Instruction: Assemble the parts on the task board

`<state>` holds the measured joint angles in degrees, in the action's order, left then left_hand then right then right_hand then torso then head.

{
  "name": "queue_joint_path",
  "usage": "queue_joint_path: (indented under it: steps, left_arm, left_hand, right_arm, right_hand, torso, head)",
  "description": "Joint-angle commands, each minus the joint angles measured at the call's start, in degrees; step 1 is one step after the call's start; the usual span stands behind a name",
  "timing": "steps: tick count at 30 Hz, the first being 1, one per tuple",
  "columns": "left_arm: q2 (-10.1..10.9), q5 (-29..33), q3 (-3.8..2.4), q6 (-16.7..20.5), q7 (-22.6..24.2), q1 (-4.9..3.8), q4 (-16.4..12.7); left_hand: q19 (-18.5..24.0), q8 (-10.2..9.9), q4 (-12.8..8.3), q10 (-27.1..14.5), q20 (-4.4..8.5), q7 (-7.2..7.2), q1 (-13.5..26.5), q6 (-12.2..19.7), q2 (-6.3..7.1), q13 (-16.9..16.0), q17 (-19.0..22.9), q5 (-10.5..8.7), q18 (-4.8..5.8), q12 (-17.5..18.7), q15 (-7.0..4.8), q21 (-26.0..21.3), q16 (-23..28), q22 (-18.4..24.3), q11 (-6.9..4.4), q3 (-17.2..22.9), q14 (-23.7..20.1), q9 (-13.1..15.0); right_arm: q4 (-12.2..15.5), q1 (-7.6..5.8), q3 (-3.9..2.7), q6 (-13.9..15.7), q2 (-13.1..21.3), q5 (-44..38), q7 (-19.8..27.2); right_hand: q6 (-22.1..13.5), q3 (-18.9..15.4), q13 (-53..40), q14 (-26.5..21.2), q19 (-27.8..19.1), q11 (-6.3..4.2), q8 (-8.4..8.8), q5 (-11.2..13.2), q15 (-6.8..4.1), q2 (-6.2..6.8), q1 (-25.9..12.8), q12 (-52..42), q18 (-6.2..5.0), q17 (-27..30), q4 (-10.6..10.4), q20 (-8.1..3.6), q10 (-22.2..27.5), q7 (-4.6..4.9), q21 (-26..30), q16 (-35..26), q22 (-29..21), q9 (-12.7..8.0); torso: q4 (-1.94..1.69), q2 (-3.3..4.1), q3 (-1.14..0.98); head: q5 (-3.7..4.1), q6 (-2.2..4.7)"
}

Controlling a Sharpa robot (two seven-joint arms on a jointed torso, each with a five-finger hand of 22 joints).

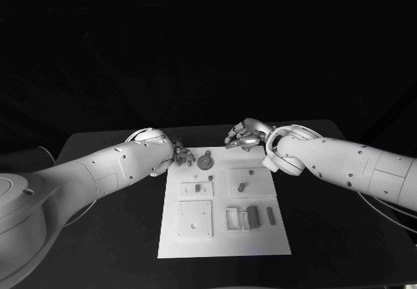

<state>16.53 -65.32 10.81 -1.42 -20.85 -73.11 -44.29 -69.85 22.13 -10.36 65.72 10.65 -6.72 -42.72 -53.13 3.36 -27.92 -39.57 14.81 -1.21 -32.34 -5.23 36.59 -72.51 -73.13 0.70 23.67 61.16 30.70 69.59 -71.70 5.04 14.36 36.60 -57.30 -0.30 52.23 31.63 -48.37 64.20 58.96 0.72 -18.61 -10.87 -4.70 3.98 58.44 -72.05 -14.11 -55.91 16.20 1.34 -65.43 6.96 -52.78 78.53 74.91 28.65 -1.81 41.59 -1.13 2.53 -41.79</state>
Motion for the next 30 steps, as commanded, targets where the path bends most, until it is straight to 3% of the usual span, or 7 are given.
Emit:
queue_joint_path:
  steps: [1,9,30]
  left_arm:
    - [-0.15,-0.18,-0.02,-0.61,0.67,0.0,-0.04]
    - [-0.25,-0.18,-0.02,-1.32,0.52,0.0,-0.43]
    - [-0.28,-0.21,-0.02,-1.3,0.13,0.0,-0.57]
  left_hand:
    - [-0.18,0.1,-0.58,0.29,0.24,0.04,-0.47,-0.44,-0.74,-0.08,-0.14,0.27,-5.13,0.15,-0.31,0.38,-0.22,-0.13,-0.08,0.03,0.15,0.07]
    - [-0.76,0.12,-2.5,1.17,0.48,0.31,-2.79,-1.34,-2.56,-0.19,-0.85,0.75,-5.02,0.18,-0.56,0.76,-0.43,-0.79,-0.35,0.56,0.67,0.34]
    - [-1.71,0.41,-3.41,2.65,0.89,0.88,-4.08,-2.79,-3.06,-0.62,-1.67,0.81,-4.91,-0.28,-1.1,1.27,-0.77,-1.52,-0.91,0.48,1.5,0.74]
  right_arm:
    - [0.01,0.02,-0.03,-0.72,-0.02,-0.09,0.53]
    - [0.02,0.02,-0.03,-0.75,-0.08,-0.09,0.54]
    - [0.03,0.02,-0.03,-0.78,-0.14,-0.09,0.57]
  right_hand:
    - [-0.05,0.19,-0.05,0.05,0.27,0.16,0.23,-0.33,-0.36,-0.05,-0.43,0.09,-0.89,0.09,-0.02,-0.02,0.25,0.39,0.31,0.08,0.59,0.06]
    - [-0.05,0.18,-0.05,0.05,0.27,0.16,0.24,-0.33,-0.35,-0.04,-0.45,0.08,-0.89,0.09,-0.03,-0.02,0.25,0.39,0.31,0.08,0.59,0.08]
    - [-0.03,0.19,-0.05,0.05,0.27,0.16,0.26,-0.34,-0.34,-0.05,-0.48,0.07,-0.89,0.09,-0.03,-0.02,0.25,0.4,0.32,0.08,0.59,0.12]
  torso:
    - [0.0,-0.02,-0.01]
    - [-0.02,-0.02,0.08]
    - [-0.02,-0.02,0.08]
  head:
    - [0.01,0.0]
    - [0.12,-0.1]
    - [0.09,-0.15]
